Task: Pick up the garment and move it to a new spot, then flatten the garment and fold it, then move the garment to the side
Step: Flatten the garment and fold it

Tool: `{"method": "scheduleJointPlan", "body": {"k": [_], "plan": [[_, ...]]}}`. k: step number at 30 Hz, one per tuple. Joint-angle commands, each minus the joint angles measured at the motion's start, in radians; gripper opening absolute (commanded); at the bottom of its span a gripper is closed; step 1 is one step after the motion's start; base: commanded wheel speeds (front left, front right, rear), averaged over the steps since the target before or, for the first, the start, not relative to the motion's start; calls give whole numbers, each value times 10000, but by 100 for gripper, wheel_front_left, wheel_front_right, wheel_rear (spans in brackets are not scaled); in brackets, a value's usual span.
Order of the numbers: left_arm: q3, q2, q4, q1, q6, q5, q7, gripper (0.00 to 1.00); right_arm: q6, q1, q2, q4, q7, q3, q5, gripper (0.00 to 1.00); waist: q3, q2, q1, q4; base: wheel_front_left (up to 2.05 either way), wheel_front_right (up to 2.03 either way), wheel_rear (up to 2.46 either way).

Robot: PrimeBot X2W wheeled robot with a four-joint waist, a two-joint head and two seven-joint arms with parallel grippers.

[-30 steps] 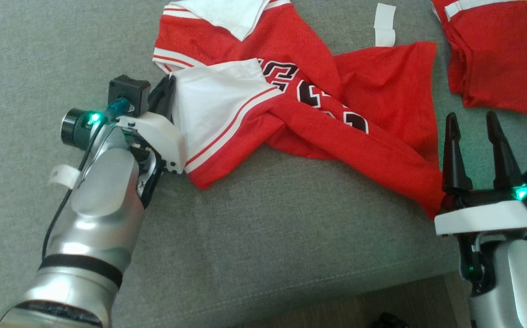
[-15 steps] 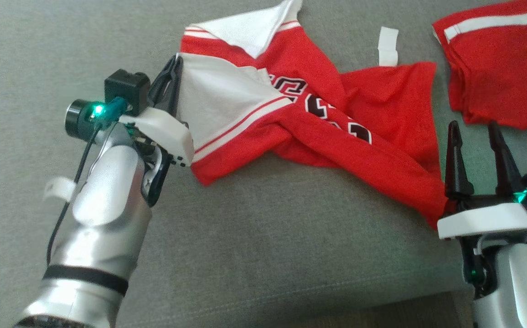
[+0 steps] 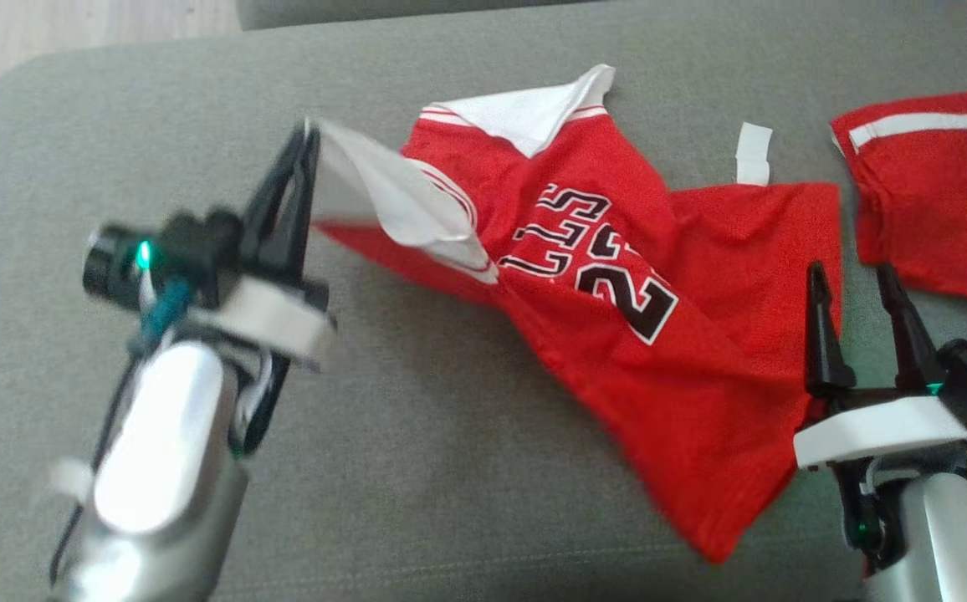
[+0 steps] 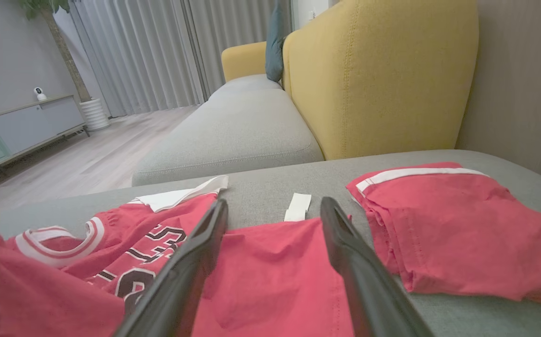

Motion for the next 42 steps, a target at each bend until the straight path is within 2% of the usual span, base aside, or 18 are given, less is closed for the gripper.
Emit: {"method": "scheduleJointPlan", "body": {"k": [1,9,14,15,16,17,21,24,29,35,42], "plan": [[209,432,-530,287,-26,93,-50,0,65,-13,-51,-299,21,201,12,100,-158,0,1,157,0,0,0],[100,669,-514,1935,184,120,-50,0,65,217,-51,-191,105,144,42,100,-388,0,1,502,0,0,0],[-12,658,212,2657,526,219,-35,0,65,201,-51,-88,332,93,-82,100,-562,0,1,765,0,0,0],[-28,629,408,2720,583,210,69,29,65,178,-51,-67,375,79,-99,100,-582,0,1,799,0,0,0],[-37,589,598,2760,650,197,199,88,65,146,-51,-37,443,79,-155,100,-597,0,1,834,0,0,0],[-15,551,735,2753,783,216,250,100,65,101,-51,-7,511,76,-227,100,-606,0,1,871,0,0,0],[178,295,927,2578,1261,132,227,100,65,-244,-51,144,807,-72,-418,100,-550,0,1,1056,0,0,0],[302,101,751,2394,1403,-3,106,100,65,-718,-51,350,1104,-324,-612,100,-399,0,1,1221,0,0,0],[310,-167,349,2161,1357,-171,-11,100,65,-1942,-51,1100,1719,-920,-960,100,14,0,1,1558,0,0,0],[154,-392,4,1990,1208,-237,-44,100,65,-3481,-51,2878,2585,-2160,-1449,100,525,0,1,2040,0,0,0],[175,-539,-224,1966,1147,-282,-49,100,65,-4472,-190,4697,3054,-3309,-2952,100,914,0,1,2417,0,0,0]]}}
